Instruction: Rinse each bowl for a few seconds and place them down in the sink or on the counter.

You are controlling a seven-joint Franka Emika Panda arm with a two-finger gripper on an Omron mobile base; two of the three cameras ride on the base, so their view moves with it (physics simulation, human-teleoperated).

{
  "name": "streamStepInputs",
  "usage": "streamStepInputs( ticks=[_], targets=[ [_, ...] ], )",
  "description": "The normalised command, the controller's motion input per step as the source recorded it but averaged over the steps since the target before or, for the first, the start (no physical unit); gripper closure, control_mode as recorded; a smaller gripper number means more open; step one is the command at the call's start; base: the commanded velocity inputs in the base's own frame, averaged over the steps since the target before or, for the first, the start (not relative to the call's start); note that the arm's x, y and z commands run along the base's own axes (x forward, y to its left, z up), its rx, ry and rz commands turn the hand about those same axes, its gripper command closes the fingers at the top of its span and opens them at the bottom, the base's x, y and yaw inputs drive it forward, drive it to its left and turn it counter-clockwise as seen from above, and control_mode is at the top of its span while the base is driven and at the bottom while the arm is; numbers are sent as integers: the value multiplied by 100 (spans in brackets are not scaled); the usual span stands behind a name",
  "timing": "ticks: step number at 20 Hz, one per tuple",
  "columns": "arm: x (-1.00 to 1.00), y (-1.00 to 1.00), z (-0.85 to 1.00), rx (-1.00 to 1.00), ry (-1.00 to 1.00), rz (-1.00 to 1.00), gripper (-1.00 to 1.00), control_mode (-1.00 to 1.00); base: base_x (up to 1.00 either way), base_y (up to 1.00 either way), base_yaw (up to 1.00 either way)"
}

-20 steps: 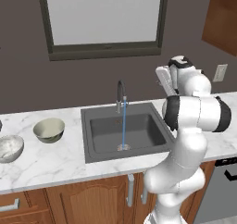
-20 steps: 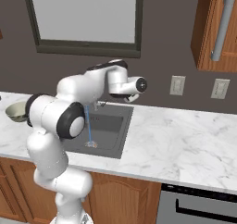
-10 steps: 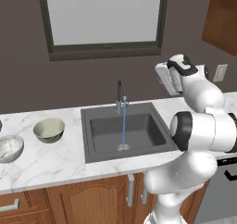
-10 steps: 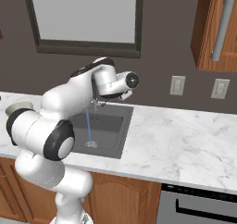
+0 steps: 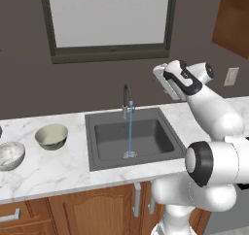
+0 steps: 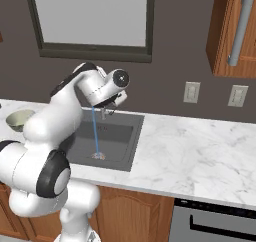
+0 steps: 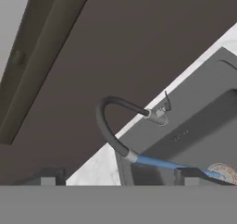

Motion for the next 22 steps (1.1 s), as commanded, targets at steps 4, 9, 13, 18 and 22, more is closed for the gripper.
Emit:
streamStepInputs(
  ticks=[4,9,13,18,22],
  targets=[
    [-18,72,-3,-5,0,5,-100,-100,0,0,0],
    [-7,69,2,-9,3,11,-100,-100,0,0,0],
    [0,57,5,-10,8,11,-100,-100,0,0,0],
    [1,44,1,-7,11,11,-100,-100,0,0,0],
    [0,39,0,-7,10,11,-100,-100,0,0,0]
  ],
)
